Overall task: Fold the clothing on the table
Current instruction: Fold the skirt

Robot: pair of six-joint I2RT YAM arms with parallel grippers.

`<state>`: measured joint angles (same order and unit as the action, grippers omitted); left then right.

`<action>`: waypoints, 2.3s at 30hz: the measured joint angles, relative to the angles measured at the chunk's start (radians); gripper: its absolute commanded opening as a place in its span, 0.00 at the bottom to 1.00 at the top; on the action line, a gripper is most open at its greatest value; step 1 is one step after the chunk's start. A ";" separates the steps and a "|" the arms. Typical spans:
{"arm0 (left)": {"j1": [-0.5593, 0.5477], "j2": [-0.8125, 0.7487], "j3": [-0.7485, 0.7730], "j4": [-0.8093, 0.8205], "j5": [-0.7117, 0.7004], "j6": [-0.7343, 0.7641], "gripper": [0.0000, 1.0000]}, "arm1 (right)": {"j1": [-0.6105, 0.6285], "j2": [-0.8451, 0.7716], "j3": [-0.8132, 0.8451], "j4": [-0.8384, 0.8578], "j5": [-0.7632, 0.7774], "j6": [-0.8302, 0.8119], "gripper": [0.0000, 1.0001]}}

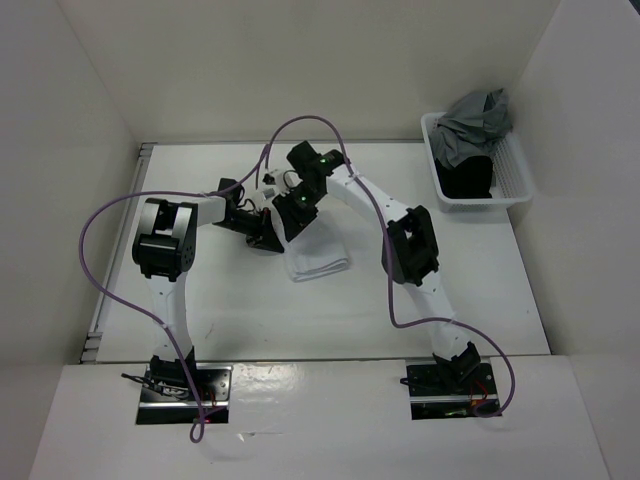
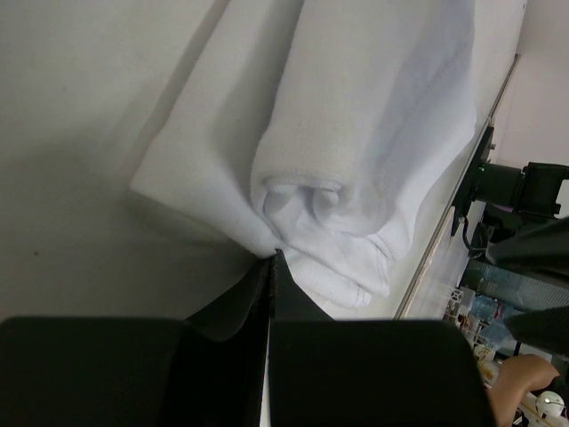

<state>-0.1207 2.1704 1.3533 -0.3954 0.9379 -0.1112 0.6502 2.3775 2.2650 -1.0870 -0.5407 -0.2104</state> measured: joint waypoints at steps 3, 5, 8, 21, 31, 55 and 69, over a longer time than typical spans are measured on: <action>0.000 0.000 0.000 0.000 0.000 0.000 0.00 | 0.009 0.000 0.000 -0.010 -0.027 -0.020 0.39; 0.000 0.000 0.000 0.000 0.000 0.000 0.00 | 0.017 0.000 0.000 -0.024 -0.050 -0.037 0.48; 0.000 0.000 0.000 0.000 0.000 0.000 0.00 | 0.027 0.000 0.000 -0.048 -0.064 -0.060 0.76; 0.049 -0.192 -0.005 -0.128 -0.154 0.092 0.62 | 0.034 -0.261 -0.243 -0.027 0.153 -0.080 0.95; -0.005 -0.371 0.114 -0.175 -0.187 0.124 0.76 | -0.282 -0.782 -0.761 0.116 0.318 -0.100 0.97; -0.049 0.233 0.503 -0.441 0.255 0.390 0.73 | -0.821 -1.180 -1.114 0.168 0.184 -0.103 0.99; 0.033 0.240 0.395 -0.493 0.342 0.455 0.72 | -0.821 -1.198 -1.128 0.170 0.167 -0.103 0.99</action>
<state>-0.0875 2.4104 1.7485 -0.8886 1.2797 0.3439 -0.1711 1.1793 1.1374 -0.9169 -0.3733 -0.3130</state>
